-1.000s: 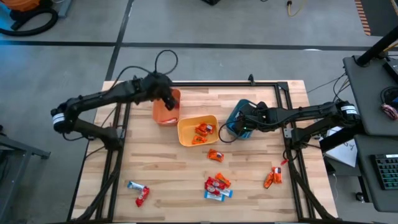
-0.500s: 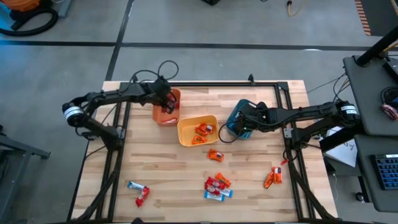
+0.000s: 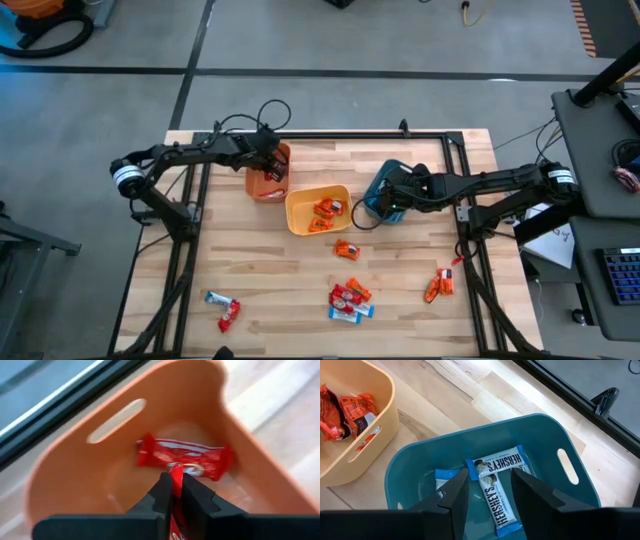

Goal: Sort candy
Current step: Put the red chocolate into the orange bin, then put the orange chocolate into the yellow bin

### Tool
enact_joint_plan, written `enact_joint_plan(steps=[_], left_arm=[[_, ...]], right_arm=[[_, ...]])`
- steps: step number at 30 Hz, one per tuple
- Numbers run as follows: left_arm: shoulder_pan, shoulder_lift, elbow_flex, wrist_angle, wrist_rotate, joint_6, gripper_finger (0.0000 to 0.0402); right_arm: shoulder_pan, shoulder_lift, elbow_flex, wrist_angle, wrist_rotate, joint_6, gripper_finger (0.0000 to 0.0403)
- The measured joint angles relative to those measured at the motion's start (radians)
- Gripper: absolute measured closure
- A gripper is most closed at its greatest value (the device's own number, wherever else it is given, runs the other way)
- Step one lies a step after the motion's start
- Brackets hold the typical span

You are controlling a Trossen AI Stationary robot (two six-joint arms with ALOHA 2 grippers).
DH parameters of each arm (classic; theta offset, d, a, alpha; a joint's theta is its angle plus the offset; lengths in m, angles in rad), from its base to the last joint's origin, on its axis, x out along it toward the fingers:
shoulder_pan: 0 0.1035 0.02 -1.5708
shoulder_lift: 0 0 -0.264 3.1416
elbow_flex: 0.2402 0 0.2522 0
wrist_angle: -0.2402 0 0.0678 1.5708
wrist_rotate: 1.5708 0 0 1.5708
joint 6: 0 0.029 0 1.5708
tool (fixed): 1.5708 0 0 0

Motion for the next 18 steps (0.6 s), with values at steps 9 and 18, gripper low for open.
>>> enact_joint_plan(steps=[9, 18], left_arm=[[-0.002, -0.012, 0.000, -0.030, -0.027, 0.008, 0.0291], [-0.044, -0.110, 0.000, -0.041, -0.028, 0.034, 0.0242]], right_arm=[[0.000, 0.000, 0.000, 0.000, -0.027, -0.002, 0.0247], [0.000, 0.000, 0.000, 0.000, -0.201, -0.002, 0.0246]])
